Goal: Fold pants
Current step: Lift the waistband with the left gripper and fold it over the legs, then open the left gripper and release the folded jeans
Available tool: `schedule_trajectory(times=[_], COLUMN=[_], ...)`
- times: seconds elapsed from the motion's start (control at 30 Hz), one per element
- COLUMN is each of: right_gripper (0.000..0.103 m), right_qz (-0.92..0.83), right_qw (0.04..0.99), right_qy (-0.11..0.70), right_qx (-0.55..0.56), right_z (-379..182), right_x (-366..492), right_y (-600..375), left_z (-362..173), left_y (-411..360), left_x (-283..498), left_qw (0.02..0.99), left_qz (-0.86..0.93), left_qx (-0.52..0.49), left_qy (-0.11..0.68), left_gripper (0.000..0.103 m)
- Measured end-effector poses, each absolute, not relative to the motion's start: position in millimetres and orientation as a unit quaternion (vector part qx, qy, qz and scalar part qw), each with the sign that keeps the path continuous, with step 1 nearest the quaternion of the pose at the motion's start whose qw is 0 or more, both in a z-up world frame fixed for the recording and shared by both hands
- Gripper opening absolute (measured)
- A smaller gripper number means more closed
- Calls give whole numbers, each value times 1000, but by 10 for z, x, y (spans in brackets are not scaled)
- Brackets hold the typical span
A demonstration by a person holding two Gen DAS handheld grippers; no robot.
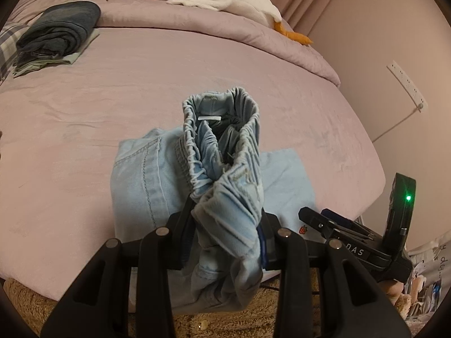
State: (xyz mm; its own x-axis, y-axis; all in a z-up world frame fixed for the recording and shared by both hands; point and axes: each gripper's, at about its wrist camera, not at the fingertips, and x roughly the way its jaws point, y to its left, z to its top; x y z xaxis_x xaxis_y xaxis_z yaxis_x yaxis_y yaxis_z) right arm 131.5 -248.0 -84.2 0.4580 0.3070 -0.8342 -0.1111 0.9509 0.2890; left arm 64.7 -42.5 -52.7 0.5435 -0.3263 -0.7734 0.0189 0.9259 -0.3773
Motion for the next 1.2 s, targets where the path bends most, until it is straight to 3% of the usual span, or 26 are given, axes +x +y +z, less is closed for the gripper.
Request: schedule_trajectory(times=[0.53,0.93,1.2], right_gripper=[81,81,81], right_qz=[101,82,77], right_qw=[849,848,847], right_qy=[505,507,507], right_qx=[117,132,137], right_z=[-856,-883,-882], right_x=[1270,1239,1215], right_y=[-2686,-2787,-2833], left_z=[-522,-928,-929], left_y=[-832,-1161,-1220], left_x=[847,1117,1080], left_qw=[856,830,810], left_qz=[-155,-172,-204], left_qx=[-129,-111,-131], left_qy=[476,519,533], left_gripper=[35,37,62])
